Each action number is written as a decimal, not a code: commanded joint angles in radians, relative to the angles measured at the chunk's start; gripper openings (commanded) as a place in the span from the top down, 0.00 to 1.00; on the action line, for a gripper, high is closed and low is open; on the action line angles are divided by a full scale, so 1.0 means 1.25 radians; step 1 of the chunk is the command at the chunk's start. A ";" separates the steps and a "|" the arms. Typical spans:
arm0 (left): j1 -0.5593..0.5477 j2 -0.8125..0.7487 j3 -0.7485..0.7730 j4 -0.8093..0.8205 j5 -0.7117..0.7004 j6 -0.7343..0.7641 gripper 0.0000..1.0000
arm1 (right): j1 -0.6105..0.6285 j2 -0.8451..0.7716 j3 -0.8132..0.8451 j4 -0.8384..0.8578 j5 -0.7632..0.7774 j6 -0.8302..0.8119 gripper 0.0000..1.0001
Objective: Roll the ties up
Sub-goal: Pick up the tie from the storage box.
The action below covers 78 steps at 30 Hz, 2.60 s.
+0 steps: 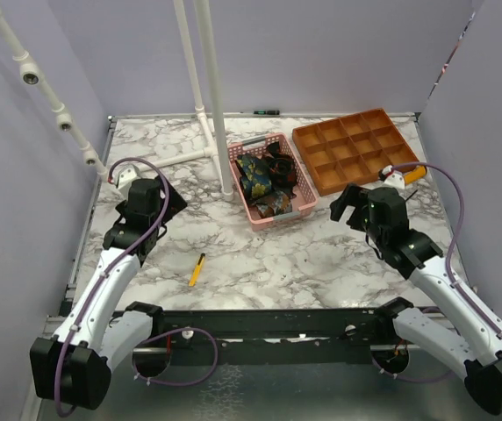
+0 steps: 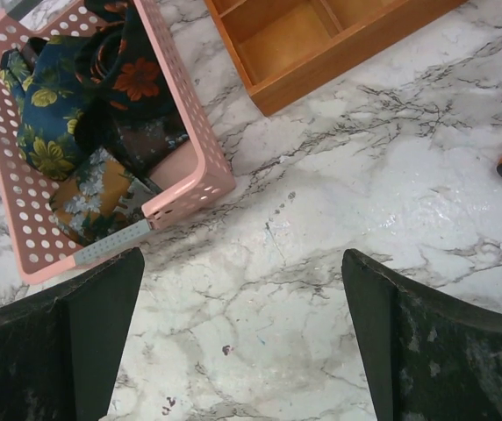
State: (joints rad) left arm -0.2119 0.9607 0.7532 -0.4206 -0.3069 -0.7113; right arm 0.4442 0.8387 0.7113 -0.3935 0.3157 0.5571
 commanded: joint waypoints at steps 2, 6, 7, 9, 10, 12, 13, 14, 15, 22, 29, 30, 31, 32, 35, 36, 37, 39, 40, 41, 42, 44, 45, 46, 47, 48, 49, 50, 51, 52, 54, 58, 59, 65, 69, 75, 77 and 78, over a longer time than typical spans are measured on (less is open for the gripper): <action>-0.003 -0.095 -0.048 0.003 0.030 0.081 0.01 | 0.002 -0.022 0.009 0.003 -0.039 -0.032 0.00; -0.003 -0.101 -0.036 0.009 0.041 0.111 0.01 | 0.002 -0.023 0.015 -0.001 -0.025 -0.037 0.00; -0.003 -0.093 -0.034 0.010 0.036 0.107 0.01 | 0.002 -0.013 0.020 -0.008 -0.020 -0.033 0.00; -0.003 -0.082 -0.036 0.017 0.014 0.081 0.01 | 0.002 0.006 0.027 -0.019 -0.010 -0.014 0.01; -0.003 -0.079 -0.042 0.023 0.006 0.064 0.01 | 0.002 0.014 0.024 -0.011 -0.006 -0.007 0.01; -0.003 -0.088 -0.072 0.052 0.002 0.041 0.01 | 0.002 0.046 0.021 0.006 0.026 0.027 0.01; -0.003 -0.101 -0.095 0.079 0.008 0.029 0.01 | 0.002 0.066 0.018 0.022 0.030 0.039 0.01; -0.003 -0.115 -0.122 0.105 0.023 0.020 0.01 | 0.001 0.088 0.017 0.037 0.022 0.044 0.01; -0.003 -0.132 -0.135 0.128 0.042 0.017 0.01 | 0.002 0.122 0.026 0.043 0.006 0.047 0.01; -0.003 -0.107 -0.112 0.131 0.160 0.100 0.01 | 0.001 0.244 0.032 0.188 -0.101 0.052 0.12; -0.003 -0.107 -0.113 0.130 0.171 0.111 0.01 | 0.002 0.443 0.203 0.213 -0.166 0.017 0.24; -0.003 -0.106 -0.113 0.131 0.173 0.111 0.01 | 0.002 0.476 0.235 0.203 -0.173 0.009 0.24; -0.003 -0.105 -0.113 0.131 0.174 0.110 0.01 | 0.003 0.510 0.268 0.189 -0.180 -0.002 0.25; -0.003 -0.104 -0.114 0.132 0.175 0.109 0.01 | 0.007 0.545 0.304 0.172 -0.183 -0.008 0.24; -0.004 -0.094 -0.113 0.131 0.179 0.109 0.01 | 0.024 0.634 0.410 0.138 -0.177 -0.026 0.24; -0.004 -0.092 -0.113 0.131 0.181 0.109 0.01 | 0.033 0.659 0.438 0.126 -0.167 -0.031 0.24; -0.005 -0.089 -0.114 0.131 0.183 0.108 0.01 | 0.043 0.688 0.473 0.110 -0.152 -0.036 0.23; -0.005 -0.086 -0.115 0.131 0.183 0.108 0.01 | 0.057 0.753 0.549 0.066 -0.130 -0.039 0.22; -0.006 -0.085 -0.116 0.130 0.182 0.108 0.01 | 0.060 0.787 0.583 0.047 -0.124 -0.036 0.22; -0.005 -0.084 -0.115 0.131 0.182 0.108 0.01 | 0.062 0.816 0.612 0.031 -0.118 -0.029 0.22; -0.006 -0.082 -0.116 0.130 0.183 0.107 0.01 | 0.064 0.846 0.642 0.015 -0.112 -0.021 0.22; -0.007 -0.082 -0.117 0.131 0.183 0.108 0.01 | 0.069 0.889 0.687 -0.008 -0.092 -0.005 0.22; -0.007 -0.081 -0.118 0.131 0.183 0.107 0.01 | 0.073 0.914 0.705 -0.012 -0.083 0.001 0.21; -0.008 -0.082 -0.118 0.130 0.181 0.107 0.01 | 0.076 0.934 0.723 -0.019 -0.077 0.008 0.20; -0.008 -0.081 -0.118 0.131 0.180 0.106 0.01 | 0.078 0.954 0.747 -0.035 -0.065 0.012 0.20; -0.008 -0.080 -0.118 0.131 0.179 0.106 0.01 | 0.082 0.977 0.770 -0.055 -0.046 0.018 0.19; -0.007 -0.079 -0.118 0.130 0.178 0.106 0.01 | 0.084 0.996 0.794 -0.076 -0.027 0.023 0.18; -0.009 -0.078 -0.119 0.131 0.178 0.105 0.01 | 0.085 1.013 0.812 -0.088 -0.008 0.026 0.18; -0.009 -0.078 -0.119 0.131 0.177 0.105 0.01 | 0.086 1.028 0.824 -0.096 0.013 0.030 0.17; -0.009 -0.078 -0.120 0.130 0.177 0.105 0.01 | 0.086 1.041 0.837 -0.104 0.029 0.032 0.17; -0.010 -0.078 -0.120 0.131 0.174 0.104 0.01 | 0.088 1.068 0.865 -0.119 0.035 0.031 0.18; -0.010 -0.077 -0.120 0.130 0.172 0.103 0.01 | 0.090 1.113 0.906 -0.141 0.033 0.018 0.29; -0.010 -0.077 -0.120 0.131 0.171 0.103 0.01 | 0.090 1.120 0.910 -0.143 0.031 0.016 0.35; -0.010 -0.081 -0.122 0.129 0.166 0.103 0.01 | 0.090 1.132 0.917 -0.150 0.003 -0.003 0.70; -0.010 -0.085 -0.120 0.128 0.161 0.103 0.01 | 0.090 1.107 0.946 -0.179 0.002 -0.017 0.99; -0.010 -0.096 -0.112 0.125 0.142 0.106 0.01 | 0.090 0.903 0.942 -0.163 -0.003 -0.055 0.99; -0.010 -0.101 -0.111 0.125 0.140 0.106 0.01 | 0.090 0.782 0.896 -0.131 -0.031 -0.079 0.99; -0.010 -0.105 -0.110 0.125 0.138 0.107 0.01 | 0.090 0.720 0.865 -0.116 -0.060 -0.087 0.99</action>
State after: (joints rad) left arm -0.2184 0.8562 0.5934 -0.2707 -0.1047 -0.5858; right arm 0.5491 2.0644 1.8420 -0.5922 0.3042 0.5106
